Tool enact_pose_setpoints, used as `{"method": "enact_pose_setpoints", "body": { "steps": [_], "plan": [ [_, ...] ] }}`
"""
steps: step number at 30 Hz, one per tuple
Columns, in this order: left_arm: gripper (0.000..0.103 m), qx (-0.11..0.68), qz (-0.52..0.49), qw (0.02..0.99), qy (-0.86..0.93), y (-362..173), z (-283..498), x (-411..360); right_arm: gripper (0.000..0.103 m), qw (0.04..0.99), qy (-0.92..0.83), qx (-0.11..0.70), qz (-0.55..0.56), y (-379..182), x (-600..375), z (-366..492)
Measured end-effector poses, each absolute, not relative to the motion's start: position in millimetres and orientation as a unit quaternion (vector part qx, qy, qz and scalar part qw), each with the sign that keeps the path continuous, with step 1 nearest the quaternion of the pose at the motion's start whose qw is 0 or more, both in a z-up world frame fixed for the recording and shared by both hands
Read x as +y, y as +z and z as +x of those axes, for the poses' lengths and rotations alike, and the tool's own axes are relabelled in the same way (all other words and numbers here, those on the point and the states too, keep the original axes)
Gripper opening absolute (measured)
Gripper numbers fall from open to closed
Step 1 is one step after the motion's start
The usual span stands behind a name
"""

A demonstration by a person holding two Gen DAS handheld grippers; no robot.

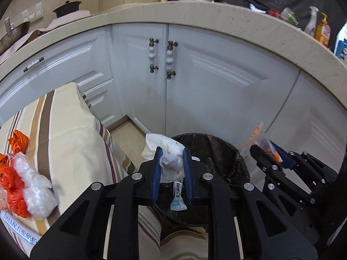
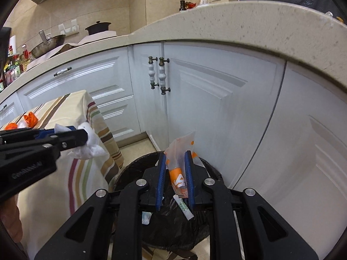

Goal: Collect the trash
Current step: 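Move both tools over the bin and release the bag and tissue, then return to the table and grasp the white DHA milk powder tube with the right tool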

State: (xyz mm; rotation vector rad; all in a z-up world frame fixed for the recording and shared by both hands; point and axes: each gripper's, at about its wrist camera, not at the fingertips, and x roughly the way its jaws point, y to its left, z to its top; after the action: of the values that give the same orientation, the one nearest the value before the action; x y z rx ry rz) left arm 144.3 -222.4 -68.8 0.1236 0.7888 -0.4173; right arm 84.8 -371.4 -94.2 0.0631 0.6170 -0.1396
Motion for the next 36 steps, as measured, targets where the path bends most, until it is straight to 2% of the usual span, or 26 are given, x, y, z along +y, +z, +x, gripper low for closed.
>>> {"method": "enact_pose_setpoints", "body": {
  "steps": [4,5,6,8,18,21,36],
  "plan": [
    [0.024,0.406,0.054,0.891,-0.198,-78,158,-227,0.036,0.948,-0.072,0.307,0.038,-101,-379,93],
    [0.029,0.409,0.053,0.889,-0.198,-78,160,-228,0.038,0.948,-0.073,0.307,0.039,-102,-381,95],
    [0.043,0.41,0.052,0.889,-0.196,-79,161,-227,0.039,0.948,-0.074,0.307,0.039,-102,-382,96],
    [0.049,0.406,0.047,0.892,-0.193,-77,160,-226,0.04,0.948,-0.074,0.308,0.041,-103,-383,96],
    [0.049,0.386,0.039,0.901,-0.193,-55,147,-197,0.042,0.949,-0.062,0.305,0.041,-92,-367,90],
    [0.054,0.38,0.031,0.905,-0.186,-46,137,-176,0.044,0.953,-0.044,0.298,0.043,-83,-352,87],
    [0.055,0.359,-0.025,0.931,-0.051,-23,81,-5,0.052,0.954,0.103,0.281,-0.001,-56,-215,69]
  ]
}}
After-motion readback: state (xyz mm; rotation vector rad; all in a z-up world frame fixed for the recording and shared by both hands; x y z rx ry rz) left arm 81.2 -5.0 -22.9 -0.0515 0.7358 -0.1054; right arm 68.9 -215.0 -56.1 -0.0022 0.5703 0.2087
